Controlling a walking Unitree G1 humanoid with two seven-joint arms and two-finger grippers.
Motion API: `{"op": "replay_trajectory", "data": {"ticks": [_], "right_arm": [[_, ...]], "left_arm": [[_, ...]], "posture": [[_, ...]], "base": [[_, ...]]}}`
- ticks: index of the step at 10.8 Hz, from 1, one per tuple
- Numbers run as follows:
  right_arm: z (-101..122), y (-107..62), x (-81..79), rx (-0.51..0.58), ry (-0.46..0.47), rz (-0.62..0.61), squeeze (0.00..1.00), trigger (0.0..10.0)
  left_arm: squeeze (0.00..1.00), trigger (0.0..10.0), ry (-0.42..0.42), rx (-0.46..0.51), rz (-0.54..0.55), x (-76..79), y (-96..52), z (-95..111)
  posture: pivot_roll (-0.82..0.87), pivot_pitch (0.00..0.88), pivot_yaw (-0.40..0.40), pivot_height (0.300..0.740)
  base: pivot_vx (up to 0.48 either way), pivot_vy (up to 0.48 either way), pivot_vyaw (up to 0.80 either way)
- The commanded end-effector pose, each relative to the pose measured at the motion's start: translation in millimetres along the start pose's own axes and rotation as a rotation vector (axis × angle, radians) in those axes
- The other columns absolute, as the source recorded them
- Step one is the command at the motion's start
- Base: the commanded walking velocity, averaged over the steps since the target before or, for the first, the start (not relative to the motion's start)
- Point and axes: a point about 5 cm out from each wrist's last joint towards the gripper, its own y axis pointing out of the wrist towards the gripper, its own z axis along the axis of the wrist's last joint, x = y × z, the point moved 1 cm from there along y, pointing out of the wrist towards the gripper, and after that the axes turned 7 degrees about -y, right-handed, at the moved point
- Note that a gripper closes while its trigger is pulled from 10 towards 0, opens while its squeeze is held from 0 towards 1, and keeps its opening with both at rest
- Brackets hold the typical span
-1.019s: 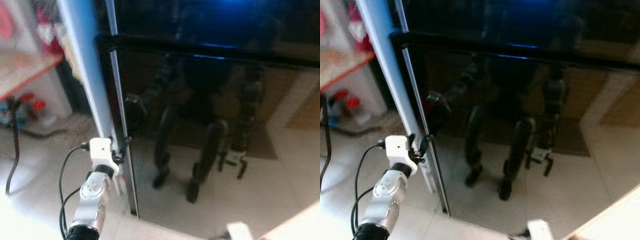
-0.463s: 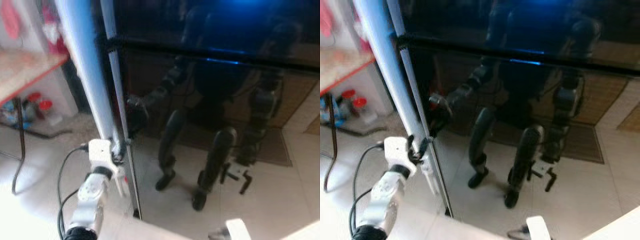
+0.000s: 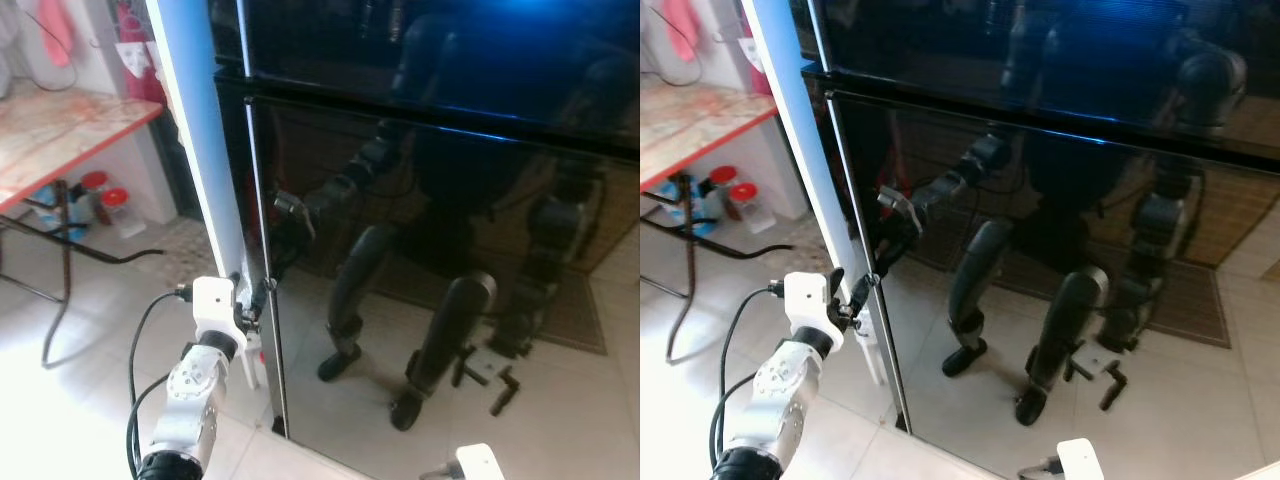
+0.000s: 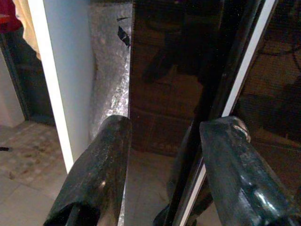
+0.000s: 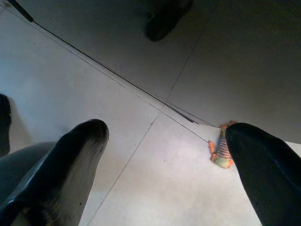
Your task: Restocking fridge
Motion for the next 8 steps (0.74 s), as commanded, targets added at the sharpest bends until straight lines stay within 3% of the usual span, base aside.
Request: {"op": "replay_trajectory", "data": {"ticks": [1, 4, 6, 7, 8], "right_arm": [[2.6, 0.4, 0.0, 0.007, -0.001, 0.002, 0.00, 10.0], [1.5, 0.2, -0.6, 0.006, 0.006, 0.001, 0.00, 10.0], [0.7, 0.1, -0.5, 0.006, 0.013, -0.002, 0.00, 10.0], [0.8, 0.1, -0.1, 0.006, 0.014, -0.004, 0.00, 10.0], [1.6, 0.2, 0.4, 0.006, 0.012, -0.004, 0.00, 10.0]], "left_arm": [[0.00, 10.0, 0.019, -0.024, 0.105, -24.8, -2.9, -0.8], [0.00, 10.0, 0.094, -0.155, 0.143, -48.1, -35.3, -28.7], [0.00, 10.0, 0.118, -0.229, 0.149, -60.3, -66.0, -40.8], [0.00, 10.0, 0.107, -0.302, 0.163, -65.6, -80.1, -51.9], [0.00, 10.0, 0.103, -0.428, 0.253, -79.7, -92.8, -73.3]], "posture": [[-0.09, 0.000, -0.028, 0.740], [-0.10, 0.000, -0.017, 0.740], [-0.10, 0.000, -0.010, 0.740], [-0.10, 0.000, -0.013, 0.740], [-0.09, 0.000, -0.019, 0.740]], "base": [[0.000, 0.000, 0.00], [0.000, 0.000, 0.00], [0.000, 0.000, 0.00], [0.000, 0.000, 0.00], [0.000, 0.000, 0.00]]}}
